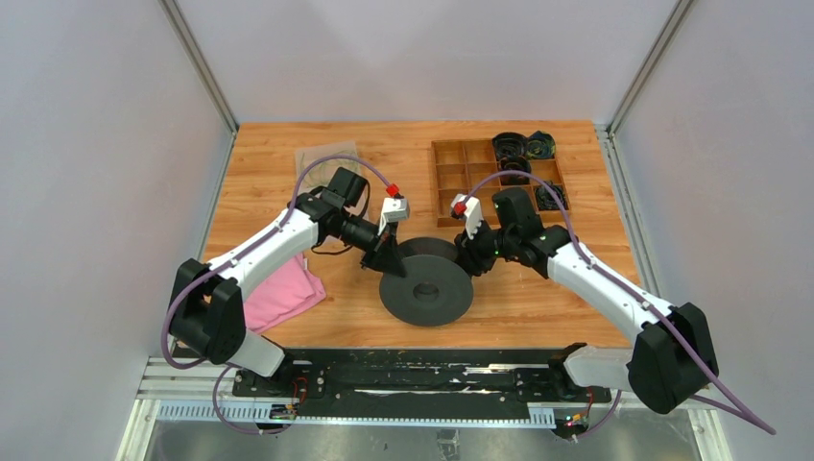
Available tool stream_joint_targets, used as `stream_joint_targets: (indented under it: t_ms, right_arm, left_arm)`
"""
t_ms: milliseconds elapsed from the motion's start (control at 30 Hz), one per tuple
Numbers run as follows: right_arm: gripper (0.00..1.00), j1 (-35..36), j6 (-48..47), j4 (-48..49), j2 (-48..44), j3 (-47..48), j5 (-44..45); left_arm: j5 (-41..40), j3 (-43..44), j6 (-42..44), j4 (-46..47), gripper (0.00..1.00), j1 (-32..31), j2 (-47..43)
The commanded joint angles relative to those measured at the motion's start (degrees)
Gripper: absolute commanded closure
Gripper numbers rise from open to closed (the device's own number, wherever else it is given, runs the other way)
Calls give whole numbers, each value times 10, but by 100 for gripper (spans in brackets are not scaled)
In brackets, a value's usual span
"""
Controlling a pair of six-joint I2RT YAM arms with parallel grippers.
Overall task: Wrap the cables
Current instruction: Place the cable reel at the center of the board.
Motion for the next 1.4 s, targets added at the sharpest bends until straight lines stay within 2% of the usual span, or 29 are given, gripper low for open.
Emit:
stream_joint_targets:
  t_ms: [0, 400, 633, 967, 1133, 1367]
  right_arm:
    - [65, -3, -13, -11, -2, -13, 0]
    - [65, -11, 5, -16, 42, 3, 19]
    - [65, -19, 21, -20, 69, 3, 1]
    - [65, -33, 35, -18, 106, 29, -16]
    - [65, -65, 26, -34, 107, 48, -43]
    - [64, -73, 8, -53, 112, 55, -54]
  left_arm:
    - [-12, 16, 3, -3, 100, 3, 9]
    - [10, 13, -7, -6, 100, 14, 34]
    - [33, 13, -12, -9, 100, 42, 50]
    - [33, 19, -32, -10, 100, 51, 77]
    - [43, 27, -47, -16, 100, 69, 99]
    - [40, 36, -56, -22, 100, 77, 117]
